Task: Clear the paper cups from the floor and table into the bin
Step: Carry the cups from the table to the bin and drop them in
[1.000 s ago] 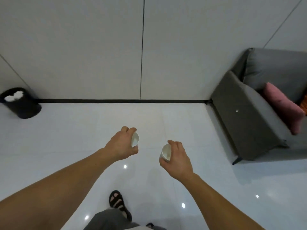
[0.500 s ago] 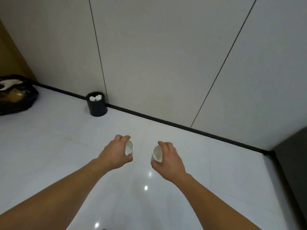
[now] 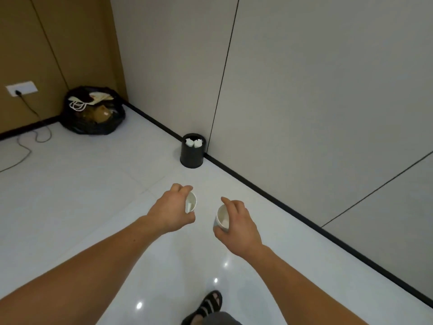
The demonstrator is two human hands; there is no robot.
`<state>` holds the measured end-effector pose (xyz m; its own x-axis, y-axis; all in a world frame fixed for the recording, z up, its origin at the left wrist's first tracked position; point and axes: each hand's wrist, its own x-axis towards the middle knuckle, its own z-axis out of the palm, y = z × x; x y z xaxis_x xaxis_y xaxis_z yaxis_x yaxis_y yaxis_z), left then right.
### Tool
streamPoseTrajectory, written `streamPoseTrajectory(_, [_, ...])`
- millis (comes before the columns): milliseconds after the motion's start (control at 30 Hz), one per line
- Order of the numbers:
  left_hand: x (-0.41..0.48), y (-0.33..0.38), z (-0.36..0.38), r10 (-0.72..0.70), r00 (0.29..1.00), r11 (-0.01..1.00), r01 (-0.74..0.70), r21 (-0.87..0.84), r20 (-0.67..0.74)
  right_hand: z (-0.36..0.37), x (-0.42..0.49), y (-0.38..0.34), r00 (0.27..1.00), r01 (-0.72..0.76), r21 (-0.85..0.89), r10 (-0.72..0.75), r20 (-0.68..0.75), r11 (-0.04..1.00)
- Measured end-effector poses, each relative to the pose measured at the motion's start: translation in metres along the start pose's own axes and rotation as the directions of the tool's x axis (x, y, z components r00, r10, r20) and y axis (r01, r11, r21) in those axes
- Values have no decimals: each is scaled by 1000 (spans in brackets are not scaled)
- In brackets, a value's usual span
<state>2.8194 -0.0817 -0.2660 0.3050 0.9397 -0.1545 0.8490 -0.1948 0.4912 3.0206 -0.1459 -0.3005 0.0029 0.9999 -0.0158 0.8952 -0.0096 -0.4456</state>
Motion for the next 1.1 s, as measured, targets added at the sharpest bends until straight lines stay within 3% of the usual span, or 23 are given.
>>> streamPoseTrajectory(433, [185,-53,-80,-149,984,988,152,24,-97,19,254,-24,983,169,62,-172,56,984])
streamPoseTrajectory(800, [390,-110,-111,-35,999,999,35,7,38,25,439,-7,999,1,0,-1,52,1000])
streamPoseTrajectory(1100, [560,-173,-157,44,986,999,-48,22,159,49,576,-19,982,-189,45,188,17,981])
